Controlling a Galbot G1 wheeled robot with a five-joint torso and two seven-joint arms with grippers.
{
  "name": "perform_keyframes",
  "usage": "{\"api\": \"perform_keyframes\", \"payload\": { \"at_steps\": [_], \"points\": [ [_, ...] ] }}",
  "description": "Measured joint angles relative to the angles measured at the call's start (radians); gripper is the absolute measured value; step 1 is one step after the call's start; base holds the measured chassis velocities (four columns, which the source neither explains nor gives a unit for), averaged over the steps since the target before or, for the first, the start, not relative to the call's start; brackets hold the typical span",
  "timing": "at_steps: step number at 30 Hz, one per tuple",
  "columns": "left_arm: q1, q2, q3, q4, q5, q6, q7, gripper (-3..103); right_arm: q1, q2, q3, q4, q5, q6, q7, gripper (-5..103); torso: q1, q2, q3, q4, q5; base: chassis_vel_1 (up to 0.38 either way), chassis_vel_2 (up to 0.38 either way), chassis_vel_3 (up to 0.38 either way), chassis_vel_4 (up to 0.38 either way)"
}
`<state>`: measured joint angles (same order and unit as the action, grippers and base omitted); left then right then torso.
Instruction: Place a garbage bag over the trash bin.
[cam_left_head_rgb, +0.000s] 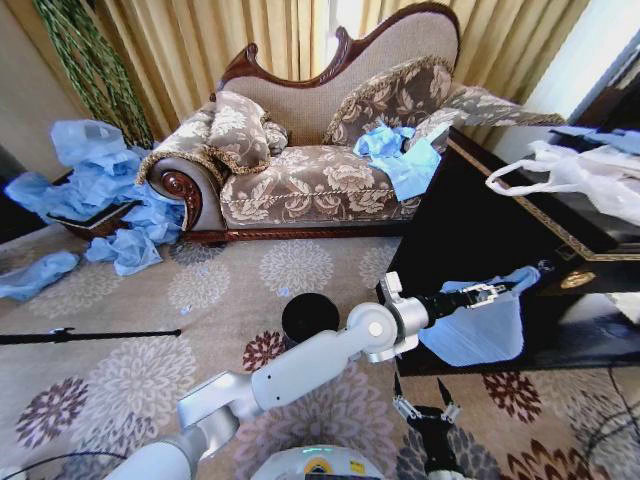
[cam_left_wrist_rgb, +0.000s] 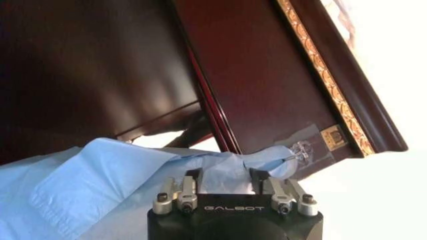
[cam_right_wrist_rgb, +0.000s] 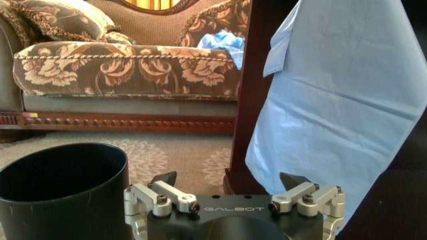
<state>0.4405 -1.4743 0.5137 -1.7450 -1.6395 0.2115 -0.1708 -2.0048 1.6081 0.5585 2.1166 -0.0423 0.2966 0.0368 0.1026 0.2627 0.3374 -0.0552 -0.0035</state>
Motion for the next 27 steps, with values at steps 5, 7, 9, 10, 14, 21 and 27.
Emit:
{"api": "perform_keyframes", "payload": {
  "at_steps": [5,7,9,10,14,21,27],
  "points": [
    [0.005,0.013,-0.002,-0.016,-0.002,0.008,0.000,30,0.001,0.000,-0.001,0.000,0.000,0.000,0.001,100,0.000,0.000,0.000,0.0000,0.0000,0.000,0.000,0.000,0.000],
    [0.008,0.015,-0.005,-0.019,-0.002,0.010,0.001,24,0.001,0.000,0.000,0.001,0.000,0.000,0.002,100,0.000,0.000,0.000,0.0000,0.0000,0.000,0.000,0.000,0.000],
    [0.010,0.018,-0.008,-0.020,-0.007,0.011,0.003,14,0.000,0.000,0.003,0.002,0.004,0.000,0.004,100,0.000,0.000,0.000,0.0000,0.0000,0.000,0.000,0.000,0.000],
    [0.011,0.018,-0.009,-0.020,-0.008,0.011,0.004,8,0.000,0.000,0.003,0.002,0.004,0.000,0.005,100,0.000,0.000,0.000,0.0000,0.0000,0.000,0.000,0.000,0.000],
    [0.017,0.015,-0.014,-0.025,-0.014,0.011,0.004,2,0.000,0.000,0.000,0.001,0.004,0.000,0.006,100,0.000,0.000,0.000,0.0000,-0.0001,0.000,0.000,0.000,0.000],
    [0.024,0.020,-0.014,-0.037,-0.024,0.012,0.006,0,0.002,0.000,-0.001,0.000,0.005,0.000,0.008,100,0.000,0.000,0.000,0.0000,-0.0001,0.000,0.000,0.000,0.000],
    [0.032,0.027,-0.011,-0.040,-0.032,0.014,0.006,0,0.003,0.000,0.000,-0.001,0.006,0.000,0.012,100,0.000,0.000,0.000,-0.0001,0.0000,0.000,0.000,0.000,0.000]
  ]
}}
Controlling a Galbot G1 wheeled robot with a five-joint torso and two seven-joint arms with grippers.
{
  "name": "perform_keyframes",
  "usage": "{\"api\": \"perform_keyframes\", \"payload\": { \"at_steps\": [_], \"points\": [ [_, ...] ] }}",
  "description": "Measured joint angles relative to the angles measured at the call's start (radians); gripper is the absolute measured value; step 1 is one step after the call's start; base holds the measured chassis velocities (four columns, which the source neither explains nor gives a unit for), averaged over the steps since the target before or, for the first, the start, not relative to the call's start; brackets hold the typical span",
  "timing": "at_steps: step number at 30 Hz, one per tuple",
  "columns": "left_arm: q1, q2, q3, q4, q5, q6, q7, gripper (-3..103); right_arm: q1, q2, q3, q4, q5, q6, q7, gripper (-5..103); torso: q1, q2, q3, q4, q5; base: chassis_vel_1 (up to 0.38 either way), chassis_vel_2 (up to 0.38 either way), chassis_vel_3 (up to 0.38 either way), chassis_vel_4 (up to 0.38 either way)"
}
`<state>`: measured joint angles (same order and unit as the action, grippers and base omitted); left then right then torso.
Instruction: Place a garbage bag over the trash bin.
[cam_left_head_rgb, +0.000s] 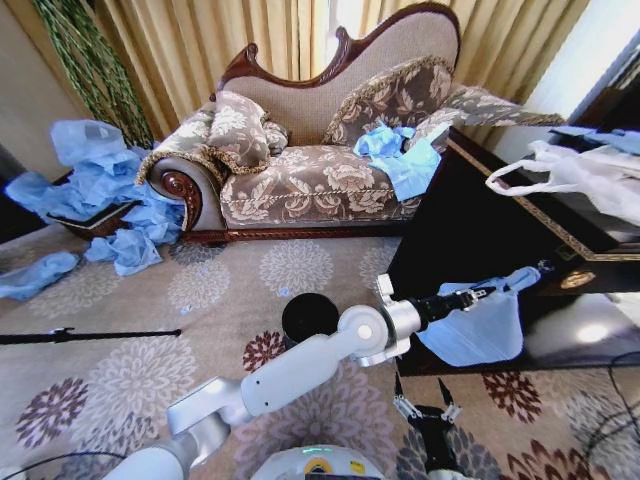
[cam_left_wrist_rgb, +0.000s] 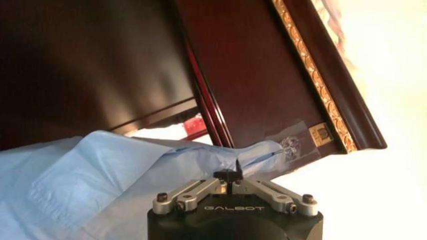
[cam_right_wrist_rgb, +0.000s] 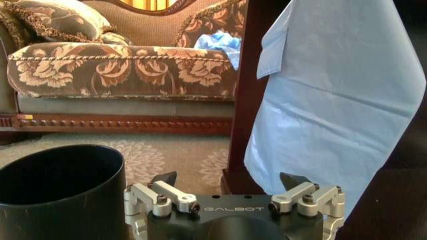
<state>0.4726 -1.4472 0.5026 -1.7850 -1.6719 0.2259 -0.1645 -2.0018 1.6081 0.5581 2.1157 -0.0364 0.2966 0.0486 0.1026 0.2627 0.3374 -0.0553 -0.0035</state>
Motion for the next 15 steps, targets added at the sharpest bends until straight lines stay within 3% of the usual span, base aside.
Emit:
{"api": "perform_keyframes", "payload": {
  "at_steps": [15],
  "points": [
    [0.015,0.009,0.000,-0.009,-0.009,0.001,-0.016,0,0.000,0.000,-0.002,-0.001,-0.002,0.001,0.004,100,0.000,0.000,0.000,0.0000,0.0000,0.000,0.000,0.000,0.000]
  ]
}}
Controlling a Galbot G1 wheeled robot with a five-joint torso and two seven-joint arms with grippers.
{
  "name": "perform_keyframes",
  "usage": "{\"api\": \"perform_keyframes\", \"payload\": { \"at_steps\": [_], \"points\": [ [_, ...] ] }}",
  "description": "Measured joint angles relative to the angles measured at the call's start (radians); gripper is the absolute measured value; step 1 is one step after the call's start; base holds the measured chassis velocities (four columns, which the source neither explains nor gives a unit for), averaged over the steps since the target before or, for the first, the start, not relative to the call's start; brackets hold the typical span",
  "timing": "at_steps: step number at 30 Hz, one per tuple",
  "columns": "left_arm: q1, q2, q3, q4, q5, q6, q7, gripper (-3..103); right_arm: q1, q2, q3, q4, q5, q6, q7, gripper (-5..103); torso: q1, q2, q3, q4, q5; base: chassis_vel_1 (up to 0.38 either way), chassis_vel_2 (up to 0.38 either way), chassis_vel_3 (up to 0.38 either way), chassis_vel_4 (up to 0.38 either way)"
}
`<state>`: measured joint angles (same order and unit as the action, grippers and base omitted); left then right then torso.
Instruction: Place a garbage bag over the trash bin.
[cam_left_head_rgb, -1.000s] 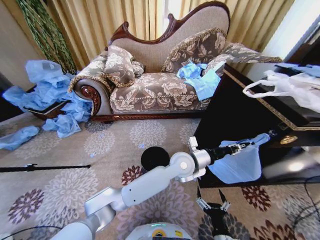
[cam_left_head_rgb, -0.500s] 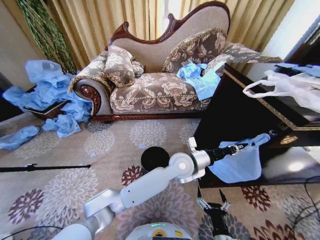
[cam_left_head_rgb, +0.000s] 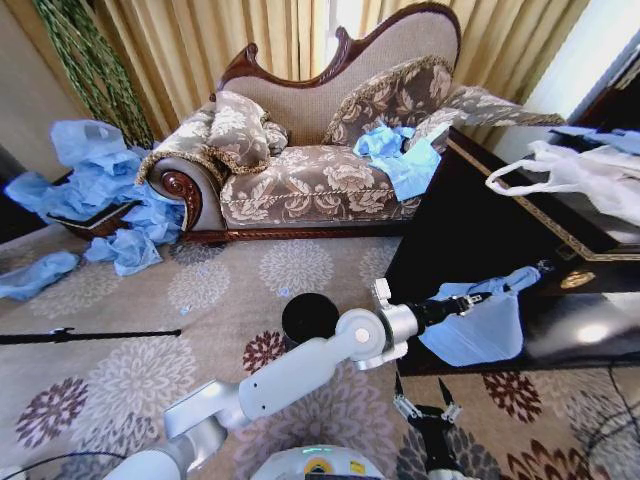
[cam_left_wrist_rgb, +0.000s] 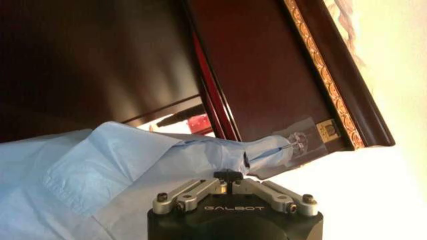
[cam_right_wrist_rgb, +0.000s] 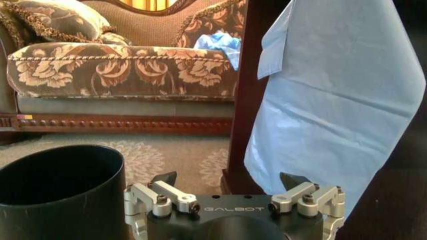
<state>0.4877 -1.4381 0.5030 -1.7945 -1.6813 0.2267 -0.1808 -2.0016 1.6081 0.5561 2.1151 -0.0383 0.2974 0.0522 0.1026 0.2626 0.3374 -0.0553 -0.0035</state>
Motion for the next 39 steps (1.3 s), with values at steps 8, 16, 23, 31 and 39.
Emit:
{"api": "perform_keyframes", "payload": {
  "at_steps": [8,16,23,31,39],
  "points": [
    [0.007,0.006,0.000,0.002,0.000,0.003,-0.045,0,0.000,0.000,0.000,0.000,0.000,0.000,0.003,100,0.000,0.000,0.000,0.0000,0.0000,0.000,0.000,0.000,0.000],
    [0.015,0.013,-0.010,-0.005,0.002,0.026,-0.075,-3,0.000,0.000,-0.001,-0.002,0.000,0.000,0.003,100,0.000,0.000,0.000,0.0000,0.0000,0.000,0.000,0.000,0.000],
    [0.020,0.014,-0.020,-0.016,-0.008,0.033,-0.018,23,0.000,0.000,0.000,-0.003,0.000,0.001,0.005,100,0.000,0.000,0.000,0.0001,0.0000,0.000,0.000,0.000,0.000],
    [0.020,0.004,-0.028,-0.016,-0.015,0.030,0.018,49,0.000,0.000,0.002,-0.004,0.000,0.001,0.008,100,0.000,0.000,0.000,0.0000,0.0000,0.000,0.000,0.000,0.000],
    [0.013,-0.008,-0.030,-0.001,-0.015,0.028,0.028,76,-0.001,0.000,0.003,-0.006,-0.001,0.001,0.010,100,0.000,0.000,0.000,0.0000,0.0000,0.000,0.000,0.000,0.000]
  ]
}}
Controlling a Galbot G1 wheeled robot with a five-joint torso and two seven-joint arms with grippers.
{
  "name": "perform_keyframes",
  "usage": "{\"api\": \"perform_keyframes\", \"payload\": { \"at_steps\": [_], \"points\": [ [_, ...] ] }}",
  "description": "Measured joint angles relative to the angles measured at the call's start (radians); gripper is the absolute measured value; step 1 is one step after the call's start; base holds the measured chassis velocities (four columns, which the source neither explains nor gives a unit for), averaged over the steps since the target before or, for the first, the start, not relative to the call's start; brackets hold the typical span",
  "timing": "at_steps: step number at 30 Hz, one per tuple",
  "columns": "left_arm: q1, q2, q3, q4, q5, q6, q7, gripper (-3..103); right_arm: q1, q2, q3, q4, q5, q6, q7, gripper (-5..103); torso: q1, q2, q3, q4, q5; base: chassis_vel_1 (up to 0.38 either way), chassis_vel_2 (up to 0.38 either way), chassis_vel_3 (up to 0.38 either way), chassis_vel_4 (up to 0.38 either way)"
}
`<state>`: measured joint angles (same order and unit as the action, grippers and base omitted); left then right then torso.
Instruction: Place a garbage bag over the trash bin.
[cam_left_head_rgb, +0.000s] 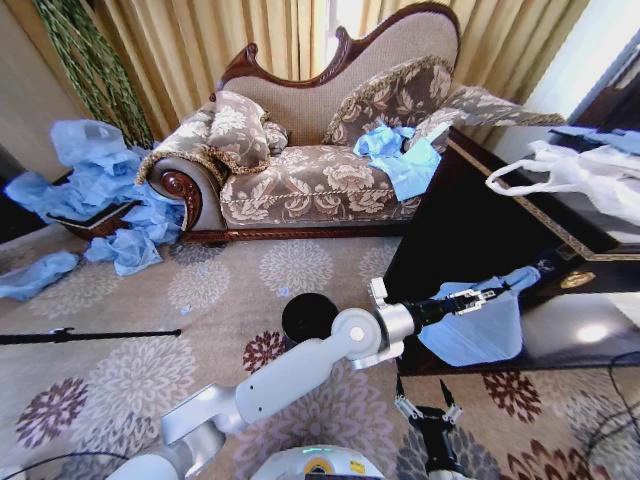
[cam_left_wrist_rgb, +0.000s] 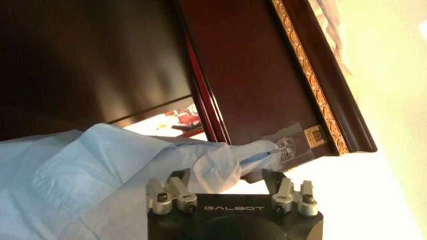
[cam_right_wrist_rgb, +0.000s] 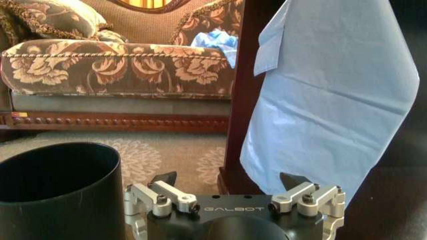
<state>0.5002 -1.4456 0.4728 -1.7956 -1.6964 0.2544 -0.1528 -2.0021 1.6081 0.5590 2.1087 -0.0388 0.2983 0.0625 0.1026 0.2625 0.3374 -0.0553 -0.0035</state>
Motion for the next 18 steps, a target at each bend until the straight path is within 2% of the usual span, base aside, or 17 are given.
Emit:
{"api": "perform_keyframes", "payload": {
  "at_steps": [1,3,5,9,10,12,13,14,15,17,18],
  "points": [
    [-0.001,-0.003,0.000,0.003,0.000,0.000,0.000,85,0.000,0.000,0.000,0.000,0.000,0.000,0.000,100,0.000,0.000,0.000,0.0000,0.0000,0.000,0.000,0.000,0.000],
    [-0.003,-0.008,0.000,0.011,0.000,0.001,0.002,81,0.000,0.000,0.000,0.000,0.000,0.000,0.001,100,0.000,0.000,0.000,0.0000,0.0000,0.000,0.000,0.000,0.000],
    [-0.003,-0.010,0.001,0.013,0.000,0.002,0.005,81,0.000,0.000,0.000,0.000,0.000,0.000,0.002,100,0.000,0.000,0.000,0.0000,0.0000,0.000,0.000,0.000,0.000],
    [-0.001,-0.016,0.001,0.016,0.000,0.002,0.019,61,-0.001,0.000,0.002,0.000,0.000,0.000,0.006,100,0.000,0.000,0.000,0.0000,0.0000,0.000,0.000,0.000,0.000],
    [-0.001,-0.016,0.001,0.016,0.000,0.002,0.019,61,-0.001,0.000,0.002,0.000,0.000,0.000,0.006,100,0.000,0.000,0.000,0.0000,0.0000,0.000,0.000,0.000,0.000],
    [-0.001,-0.015,0.001,0.015,-0.002,0.002,0.029,51,-0.001,0.000,0.002,0.000,0.000,0.000,0.008,100,0.000,0.000,0.000,0.0001,0.0000,0.000,0.000,0.000,0.000],
    [-0.001,-0.014,0.002,0.015,-0.002,0.002,0.032,51,-0.001,0.000,0.002,0.001,0.000,0.000,0.009,100,0.000,0.000,0.000,0.0001,0.0000,0.000,0.000,0.000,0.000],
    [-0.001,-0.014,0.003,0.016,-0.003,0.002,0.033,45,-0.001,0.000,0.002,0.001,0.000,0.000,0.010,100,0.000,0.000,0.000,0.0000,0.0000,0.000,0.000,0.000,0.000],
    [-0.001,-0.014,0.003,0.016,-0.003,0.002,0.033,45,-0.001,0.000,0.002,0.001,0.000,0.000,0.010,100,0.000,0.000,0.000,0.0000,0.0000,0.000,0.000,0.000,0.000],
    [0.000,-0.014,0.003,0.016,-0.003,0.002,0.036,34,-0.001,0.000,0.002,0.001,0.001,0.000,0.011,100,0.000,0.000,0.000,0.0000,0.0000,0.000,0.000,0.000,0.000],
    [0.000,-0.014,0.003,0.016,-0.003,0.002,0.036,34,-0.001,0.000,0.002,0.001,0.001,0.000,0.011,100,0.000,0.000,0.000,0.0000,0.0000,0.000,0.000,0.000,0.000]
  ]
}}
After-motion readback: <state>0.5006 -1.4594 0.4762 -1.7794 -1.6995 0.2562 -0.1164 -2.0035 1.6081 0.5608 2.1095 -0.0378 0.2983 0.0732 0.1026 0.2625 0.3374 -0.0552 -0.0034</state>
